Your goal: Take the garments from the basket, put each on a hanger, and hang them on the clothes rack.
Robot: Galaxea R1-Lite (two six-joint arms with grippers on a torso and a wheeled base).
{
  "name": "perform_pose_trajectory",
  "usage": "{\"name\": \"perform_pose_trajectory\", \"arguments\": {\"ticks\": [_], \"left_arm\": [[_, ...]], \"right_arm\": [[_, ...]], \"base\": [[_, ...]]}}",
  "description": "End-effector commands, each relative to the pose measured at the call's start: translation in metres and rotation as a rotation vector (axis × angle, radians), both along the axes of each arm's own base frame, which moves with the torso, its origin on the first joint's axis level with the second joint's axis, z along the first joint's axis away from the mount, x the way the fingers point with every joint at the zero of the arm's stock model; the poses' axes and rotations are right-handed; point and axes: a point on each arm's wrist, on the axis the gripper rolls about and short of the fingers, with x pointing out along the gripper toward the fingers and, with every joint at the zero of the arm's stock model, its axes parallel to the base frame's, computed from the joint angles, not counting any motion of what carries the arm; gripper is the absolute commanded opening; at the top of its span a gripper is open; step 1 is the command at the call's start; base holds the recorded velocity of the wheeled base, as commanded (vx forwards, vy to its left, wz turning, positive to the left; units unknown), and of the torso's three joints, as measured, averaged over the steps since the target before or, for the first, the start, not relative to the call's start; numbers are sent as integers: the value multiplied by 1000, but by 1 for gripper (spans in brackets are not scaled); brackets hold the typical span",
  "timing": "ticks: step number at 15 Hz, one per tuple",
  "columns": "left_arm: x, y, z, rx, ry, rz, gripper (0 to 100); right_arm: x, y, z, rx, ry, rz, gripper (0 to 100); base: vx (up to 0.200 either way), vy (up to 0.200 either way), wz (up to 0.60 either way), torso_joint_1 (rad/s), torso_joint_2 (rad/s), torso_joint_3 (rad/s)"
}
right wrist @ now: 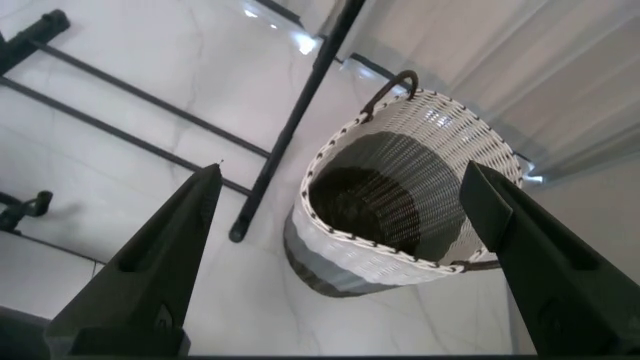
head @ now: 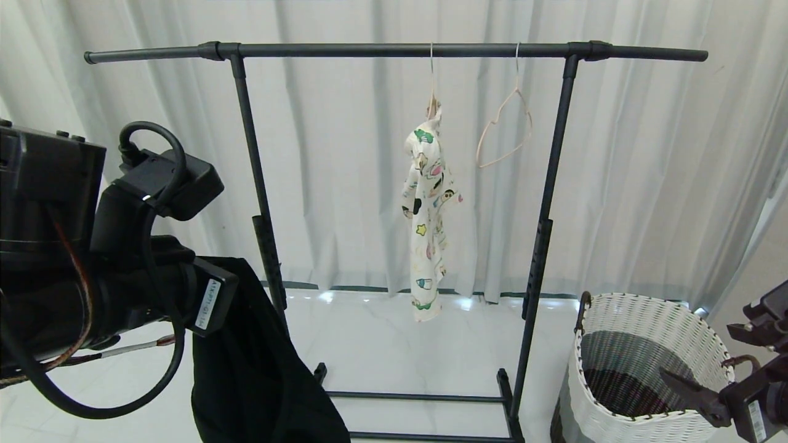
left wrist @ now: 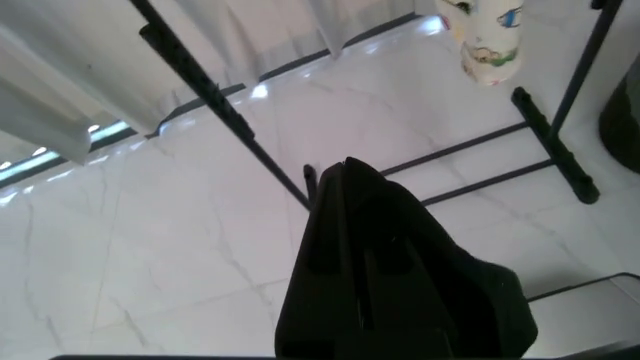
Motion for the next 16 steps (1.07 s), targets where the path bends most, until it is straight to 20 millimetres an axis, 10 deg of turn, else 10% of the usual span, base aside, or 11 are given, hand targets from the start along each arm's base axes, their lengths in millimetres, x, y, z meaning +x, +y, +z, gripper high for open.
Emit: {"name": "perform_pose_trajectory", "arguments": {"ticks": [1, 16], "left_arm": [[0, 4, 0, -1, -2, 17, 0], [1, 7, -3, 1, 7, 34, 0]], "right_arm": [[1, -2, -1, 3, 2, -20, 100], [2, -5, 0, 42, 8, -61, 100]], "base": [[0, 0, 0, 46, -173, -139], [0, 0, 0, 166, -441, -275]]}}
